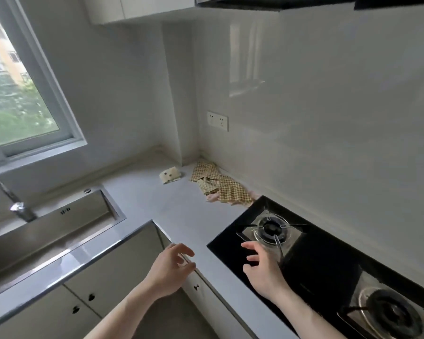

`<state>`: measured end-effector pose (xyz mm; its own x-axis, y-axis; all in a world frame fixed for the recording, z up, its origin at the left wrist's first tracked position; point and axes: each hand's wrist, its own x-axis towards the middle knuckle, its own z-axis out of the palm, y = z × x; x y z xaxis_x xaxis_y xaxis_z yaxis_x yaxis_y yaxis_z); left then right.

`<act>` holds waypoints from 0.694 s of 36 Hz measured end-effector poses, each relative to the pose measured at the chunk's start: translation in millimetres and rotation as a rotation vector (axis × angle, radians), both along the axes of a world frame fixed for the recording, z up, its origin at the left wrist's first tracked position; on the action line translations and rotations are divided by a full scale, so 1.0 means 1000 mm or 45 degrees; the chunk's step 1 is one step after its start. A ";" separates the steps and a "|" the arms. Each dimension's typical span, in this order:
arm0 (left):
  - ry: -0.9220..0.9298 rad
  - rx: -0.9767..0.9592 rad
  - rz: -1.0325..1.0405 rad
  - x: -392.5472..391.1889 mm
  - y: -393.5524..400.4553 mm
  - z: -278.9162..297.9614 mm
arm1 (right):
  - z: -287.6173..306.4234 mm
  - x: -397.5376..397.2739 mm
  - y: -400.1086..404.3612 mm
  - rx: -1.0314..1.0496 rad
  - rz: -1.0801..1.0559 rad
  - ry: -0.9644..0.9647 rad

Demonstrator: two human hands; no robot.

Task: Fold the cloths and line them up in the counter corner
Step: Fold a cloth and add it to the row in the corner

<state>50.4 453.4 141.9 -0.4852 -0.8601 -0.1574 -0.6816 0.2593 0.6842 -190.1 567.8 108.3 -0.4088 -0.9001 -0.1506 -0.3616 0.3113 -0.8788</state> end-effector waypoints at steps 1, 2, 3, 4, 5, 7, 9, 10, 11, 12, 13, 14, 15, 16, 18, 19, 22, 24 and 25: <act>-0.013 -0.001 0.005 0.003 -0.011 0.001 | -0.001 0.002 -0.011 0.007 0.019 -0.002; -0.017 -0.003 0.013 0.005 -0.023 0.002 | -0.002 0.003 -0.024 0.009 0.038 -0.002; -0.012 -0.014 0.026 0.005 -0.035 0.005 | -0.001 0.002 -0.038 0.008 0.050 -0.004; -0.004 -0.027 0.040 0.005 -0.048 0.008 | 0.001 0.001 -0.053 -0.001 0.058 0.003; 0.010 -0.029 0.055 0.004 -0.062 0.010 | 0.003 -0.001 -0.068 -0.012 0.057 0.009; 0.021 -0.010 0.071 0.003 -0.085 0.012 | 0.005 -0.002 -0.094 -0.024 0.056 0.015; -0.013 0.012 0.051 0.004 -0.100 0.008 | 0.002 0.003 -0.110 -0.026 0.070 0.016; -0.027 0.022 0.037 0.003 -0.106 0.006 | 0.000 0.004 -0.116 -0.028 0.079 0.025; -0.034 0.027 0.025 0.002 -0.113 0.003 | -0.003 0.004 -0.123 -0.029 0.085 0.031; -0.039 0.028 0.012 -0.002 -0.121 0.001 | -0.004 0.003 -0.131 -0.031 0.085 0.036; -0.043 0.028 -0.003 -0.006 -0.131 0.000 | -0.004 0.001 -0.138 -0.027 0.081 0.041; -0.045 0.026 -0.023 -0.011 -0.141 -0.001 | -0.004 -0.002 -0.146 -0.025 0.073 0.045; -0.048 0.025 -0.045 -0.016 -0.153 -0.002 | -0.005 -0.004 -0.153 -0.022 0.057 0.047; -0.058 0.024 -0.071 -0.021 -0.164 -0.004 | -0.006 -0.006 -0.159 -0.020 0.033 0.052; -0.080 0.025 -0.121 -0.033 -0.186 -0.008 | -0.010 -0.010 -0.168 -0.004 -0.027 0.071; -0.089 0.032 -0.144 -0.038 -0.197 -0.011 | -0.013 -0.011 -0.171 0.007 -0.059 0.076; -0.117 0.037 -0.243 -0.054 -0.231 -0.022 | -0.025 -0.014 -0.179 0.044 -0.139 0.089; -0.130 0.043 -0.332 -0.064 -0.254 -0.031 | -0.033 -0.015 -0.185 0.076 -0.199 0.101; -0.136 0.052 -0.376 -0.068 -0.266 -0.036 | -0.038 -0.015 -0.188 0.091 -0.239 0.107</act>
